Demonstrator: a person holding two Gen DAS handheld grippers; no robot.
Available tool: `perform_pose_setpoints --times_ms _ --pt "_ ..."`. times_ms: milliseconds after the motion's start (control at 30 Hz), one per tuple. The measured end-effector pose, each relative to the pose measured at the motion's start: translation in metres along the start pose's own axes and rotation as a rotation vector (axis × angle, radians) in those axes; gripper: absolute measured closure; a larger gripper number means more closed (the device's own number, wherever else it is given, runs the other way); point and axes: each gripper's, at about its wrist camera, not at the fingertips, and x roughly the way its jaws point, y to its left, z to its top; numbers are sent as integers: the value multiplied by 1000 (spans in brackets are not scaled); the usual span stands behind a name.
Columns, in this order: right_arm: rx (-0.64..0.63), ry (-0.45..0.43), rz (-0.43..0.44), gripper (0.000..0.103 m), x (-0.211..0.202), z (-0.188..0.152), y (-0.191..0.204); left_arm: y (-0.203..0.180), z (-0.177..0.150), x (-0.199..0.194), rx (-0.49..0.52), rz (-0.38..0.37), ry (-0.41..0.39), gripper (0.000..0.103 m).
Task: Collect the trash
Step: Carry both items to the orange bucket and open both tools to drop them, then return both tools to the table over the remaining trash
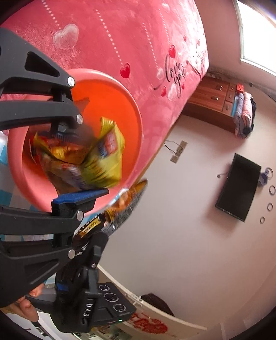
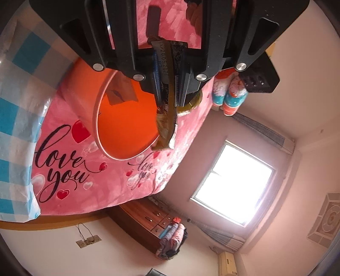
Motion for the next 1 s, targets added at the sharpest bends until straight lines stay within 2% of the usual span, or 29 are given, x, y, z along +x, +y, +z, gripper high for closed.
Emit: perform_pose_setpoints --times_ms 33,100,133,167,233,300,333,467,633,800,1000 --pt "-3 4 -17 80 6 0 -1 4 -1 3 -7 9 0 47" --pt "-2 -3 -36 60 8 -2 -2 11 -3 5 -13 28 4 34" --pt "-9 -17 -46 47 7 -4 -3 12 -5 6 -8 44 -1 29" --pt "-20 -34 -58 40 3 -6 -3 13 -6 6 2 58 -9 28" --pt "-41 -65 -91 35 -3 -9 -3 13 -6 5 20 75 -23 25" --pt "-39 -95 -118 28 -15 -13 -7 14 -8 3 28 89 -36 16" --pt "-35 -109 -128 24 -19 -14 -10 13 -8 1 34 93 -44 16" --pt "-41 -162 -199 16 -39 -21 -18 5 -10 -4 67 100 -63 11" --pt "-69 -205 -302 14 -59 -38 -25 -12 -12 -12 104 81 -89 7" --pt "-124 -238 -409 14 -73 -53 -26 -28 -15 -15 129 47 -90 5" --pt "-150 -269 -498 14 -86 -65 -33 -47 -20 -16 161 20 -77 4"
